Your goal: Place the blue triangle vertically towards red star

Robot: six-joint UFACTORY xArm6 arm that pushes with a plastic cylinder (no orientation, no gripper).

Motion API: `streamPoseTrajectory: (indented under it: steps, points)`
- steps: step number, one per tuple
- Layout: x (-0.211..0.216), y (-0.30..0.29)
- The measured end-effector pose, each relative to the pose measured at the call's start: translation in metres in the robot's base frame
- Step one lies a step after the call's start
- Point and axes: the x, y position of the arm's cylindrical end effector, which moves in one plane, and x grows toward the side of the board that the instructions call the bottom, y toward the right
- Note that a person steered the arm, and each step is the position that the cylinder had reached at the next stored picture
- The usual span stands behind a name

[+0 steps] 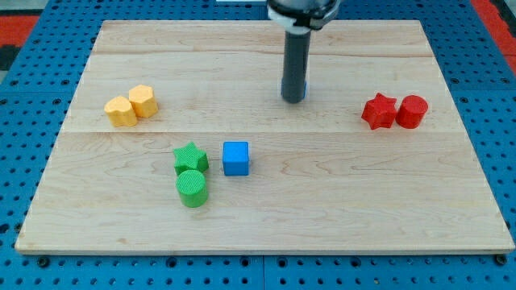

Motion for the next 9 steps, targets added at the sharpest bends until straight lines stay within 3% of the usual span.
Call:
streamPoseTrajectory:
  steps: [1,3,4,6,7,9]
  points:
    - [-0.061,0.057]
    - [-0.016,0.032]
    - [-0.022,-0.020]
    - [-0.097,0.073]
    - [-0.088,0.070]
    - [-0.062,0.118]
